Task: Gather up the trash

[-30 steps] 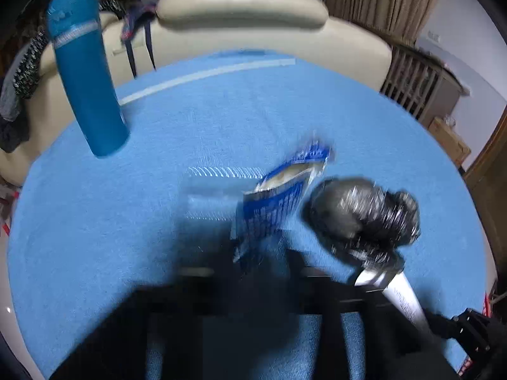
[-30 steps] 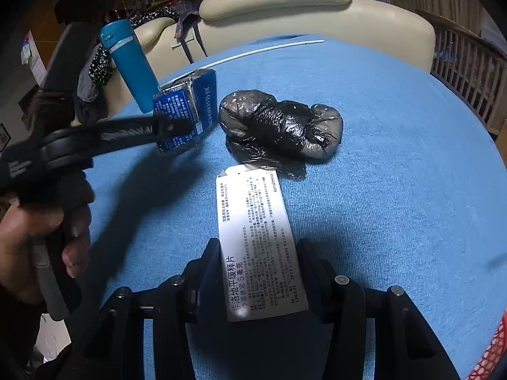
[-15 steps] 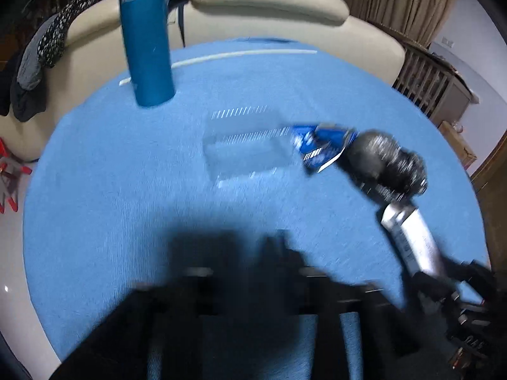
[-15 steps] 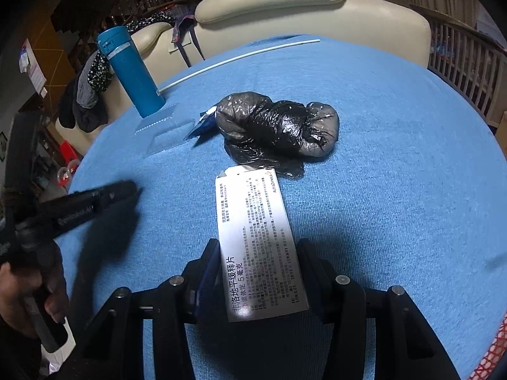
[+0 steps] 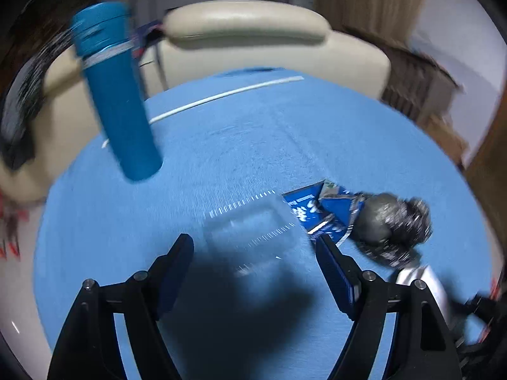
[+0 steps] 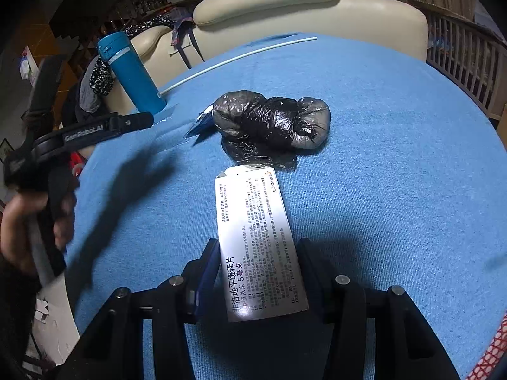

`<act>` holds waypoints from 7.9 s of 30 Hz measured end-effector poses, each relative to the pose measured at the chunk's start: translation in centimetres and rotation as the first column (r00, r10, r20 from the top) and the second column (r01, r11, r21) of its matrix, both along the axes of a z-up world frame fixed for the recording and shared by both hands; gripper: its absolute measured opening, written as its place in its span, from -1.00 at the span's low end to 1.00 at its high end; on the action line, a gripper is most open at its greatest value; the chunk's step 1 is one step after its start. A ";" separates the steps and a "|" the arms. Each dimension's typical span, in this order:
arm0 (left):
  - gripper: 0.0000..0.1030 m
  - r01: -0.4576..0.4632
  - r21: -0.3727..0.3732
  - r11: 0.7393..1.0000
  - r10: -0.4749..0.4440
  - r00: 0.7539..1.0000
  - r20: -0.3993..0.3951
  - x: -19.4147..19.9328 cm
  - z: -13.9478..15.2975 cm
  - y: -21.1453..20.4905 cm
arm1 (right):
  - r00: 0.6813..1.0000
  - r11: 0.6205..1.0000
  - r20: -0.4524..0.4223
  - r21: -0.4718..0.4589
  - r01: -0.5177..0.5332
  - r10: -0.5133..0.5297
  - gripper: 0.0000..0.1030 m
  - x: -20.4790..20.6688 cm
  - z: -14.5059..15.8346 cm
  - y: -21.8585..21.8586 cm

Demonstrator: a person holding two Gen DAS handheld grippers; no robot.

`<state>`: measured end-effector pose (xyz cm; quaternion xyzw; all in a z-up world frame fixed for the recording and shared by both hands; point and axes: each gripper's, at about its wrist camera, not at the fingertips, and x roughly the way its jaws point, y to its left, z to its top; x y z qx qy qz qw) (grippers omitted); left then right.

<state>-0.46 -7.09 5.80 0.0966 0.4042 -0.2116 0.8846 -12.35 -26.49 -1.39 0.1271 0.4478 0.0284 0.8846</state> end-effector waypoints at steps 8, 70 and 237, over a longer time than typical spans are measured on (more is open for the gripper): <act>0.57 0.244 0.144 0.959 -0.242 0.970 -0.030 2.9 -1.1 -0.2 | 1.000 1.000 -0.003 0.007 0.001 -0.001 0.04 -0.1 -0.1 -0.1; -0.17 -0.077 0.000 0.997 0.077 0.993 -0.086 -11.9 -2.4 1.1 | 0.998 0.994 0.026 -0.095 0.057 -0.055 -0.03 -3.6 2.2 2.4; 0.50 0.451 0.051 0.891 -0.448 0.892 -0.056 -26.7 1.4 -26.2 | 0.676 0.675 0.080 0.217 0.705 -0.732 0.46 -29.6 3.0 -23.1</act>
